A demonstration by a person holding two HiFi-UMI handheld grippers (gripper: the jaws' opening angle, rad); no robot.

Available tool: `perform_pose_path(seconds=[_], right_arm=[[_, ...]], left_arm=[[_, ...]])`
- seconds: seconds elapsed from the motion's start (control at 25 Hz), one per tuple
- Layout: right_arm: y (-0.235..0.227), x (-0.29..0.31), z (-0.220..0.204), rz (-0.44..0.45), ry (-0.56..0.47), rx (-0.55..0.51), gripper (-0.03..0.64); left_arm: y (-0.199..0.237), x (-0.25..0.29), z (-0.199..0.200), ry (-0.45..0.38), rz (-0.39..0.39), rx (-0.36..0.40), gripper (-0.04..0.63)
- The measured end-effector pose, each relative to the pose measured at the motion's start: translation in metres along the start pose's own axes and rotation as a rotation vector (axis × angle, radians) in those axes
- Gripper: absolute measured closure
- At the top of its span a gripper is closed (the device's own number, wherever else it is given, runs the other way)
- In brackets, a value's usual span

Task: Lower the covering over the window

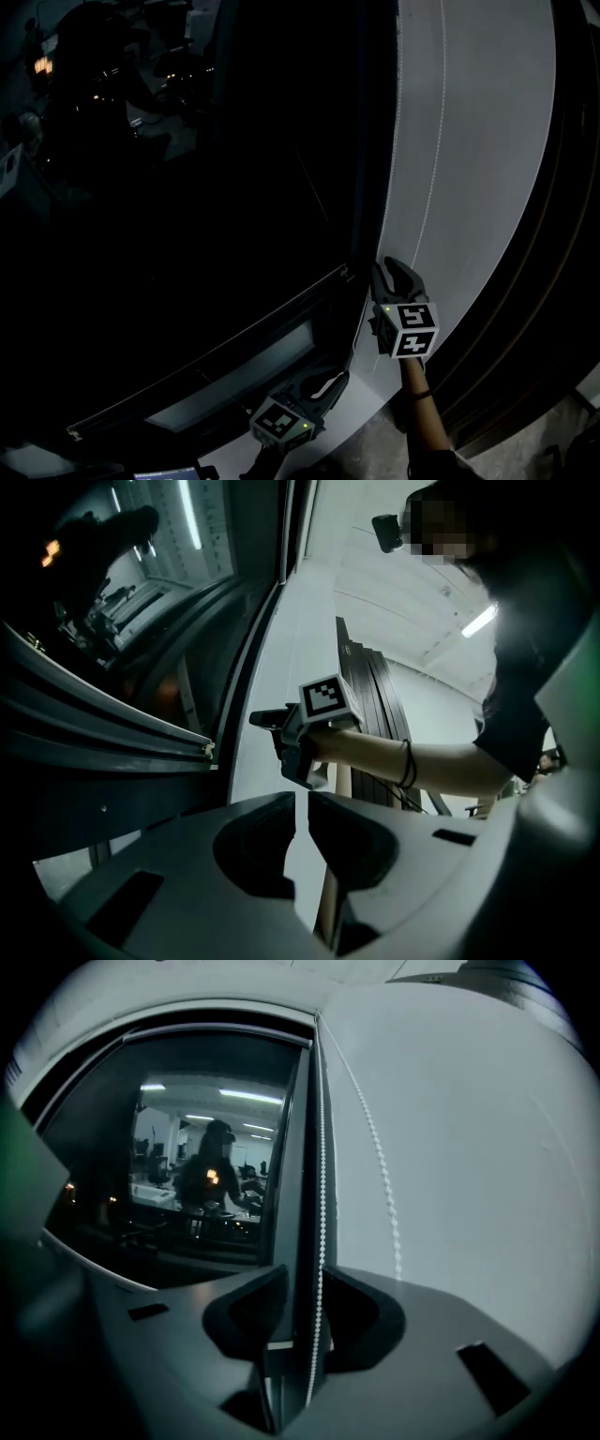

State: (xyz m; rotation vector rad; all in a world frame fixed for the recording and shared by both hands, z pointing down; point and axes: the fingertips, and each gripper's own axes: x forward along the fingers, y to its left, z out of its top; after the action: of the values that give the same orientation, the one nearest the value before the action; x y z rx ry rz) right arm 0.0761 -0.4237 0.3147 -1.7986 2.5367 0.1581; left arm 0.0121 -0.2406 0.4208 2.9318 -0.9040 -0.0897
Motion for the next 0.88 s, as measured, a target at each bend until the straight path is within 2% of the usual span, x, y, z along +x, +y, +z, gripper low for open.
perform_pose_path(seconds=[0.2,0.4,0.44,0.48,0.88], right_arm=[[-0.018,0.028,0.003,-0.046,0.026,-0.019,0.523],[-0.016,0.040,0.012,0.023,0.041,-0.011,0.527],[-0.015,0.039,0.014,0.025,0.042,-0.022,0.544],[-0.014,0.036,0.016,0.024,0.042,-0.032,0.603],[0.011,-0.002,0.015,0.006,0.012,-0.132,0.604]], left_arm=[[0.006,-0.004,-0.003,-0.001,-0.022,-0.004,0.568],[0.007,-0.013,-0.003,-0.008,-0.017,-0.006,0.568],[0.007,-0.015,-0.002,-0.011,-0.013,-0.009,0.568],[0.007,-0.017,-0.002,-0.014,-0.009,-0.011,0.568],[0.009,-0.018,0.016,-0.052,0.001,0.001,0.551]])
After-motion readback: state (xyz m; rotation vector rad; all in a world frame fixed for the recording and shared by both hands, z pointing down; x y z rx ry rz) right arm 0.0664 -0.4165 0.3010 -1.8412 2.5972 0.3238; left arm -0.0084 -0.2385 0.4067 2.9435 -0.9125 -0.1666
